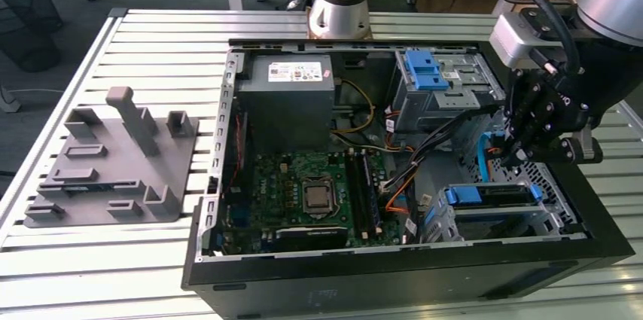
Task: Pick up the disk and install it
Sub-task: 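Insert the first disk wire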
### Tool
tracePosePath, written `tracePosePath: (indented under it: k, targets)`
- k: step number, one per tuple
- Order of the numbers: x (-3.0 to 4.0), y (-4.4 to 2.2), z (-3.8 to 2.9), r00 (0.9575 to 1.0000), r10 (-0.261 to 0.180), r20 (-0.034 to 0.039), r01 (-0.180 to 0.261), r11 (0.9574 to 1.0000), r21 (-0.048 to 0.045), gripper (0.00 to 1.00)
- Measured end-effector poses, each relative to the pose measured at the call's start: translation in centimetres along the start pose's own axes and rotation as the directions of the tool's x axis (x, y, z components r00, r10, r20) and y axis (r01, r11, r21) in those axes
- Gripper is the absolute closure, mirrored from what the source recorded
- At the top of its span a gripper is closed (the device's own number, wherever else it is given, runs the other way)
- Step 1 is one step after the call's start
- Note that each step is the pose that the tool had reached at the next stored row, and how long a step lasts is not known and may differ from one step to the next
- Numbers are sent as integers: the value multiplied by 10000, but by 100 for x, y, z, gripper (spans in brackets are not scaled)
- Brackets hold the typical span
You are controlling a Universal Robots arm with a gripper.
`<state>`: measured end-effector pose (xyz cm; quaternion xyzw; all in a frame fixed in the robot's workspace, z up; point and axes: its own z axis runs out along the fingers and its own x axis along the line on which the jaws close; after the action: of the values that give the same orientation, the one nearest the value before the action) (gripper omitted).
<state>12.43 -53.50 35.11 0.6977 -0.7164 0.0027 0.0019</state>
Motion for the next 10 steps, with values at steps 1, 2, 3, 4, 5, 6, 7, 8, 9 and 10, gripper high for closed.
tracePosePath:
  k: [1,2,3,4,5,6,7,8,9,10]
  targets:
    - [0,0,0,10000,0,0,0,10000,0,84]
    - [0,0,0,10000,0,-1,0,10000,0,84]
    - [0,0,0,10000,0,-2,0,10000,0,84]
    - [0,0,0,10000,0,-3,0,10000,0,84]
    - [0,0,0,10000,0,-2,0,10000,0,84]
    - [2,0,0,10000,0,-3,0,10000,0,84]
    - [17,0,3,10000,0,-1,0,10000,0,84]
    - [48,-1,6,10000,1,1,-1,10000,0,84]
    - [75,-1,8,10000,1,-1,-1,10000,-2,84]
    - [100,-2,8,10000,1,-4,-1,10000,-6,84]
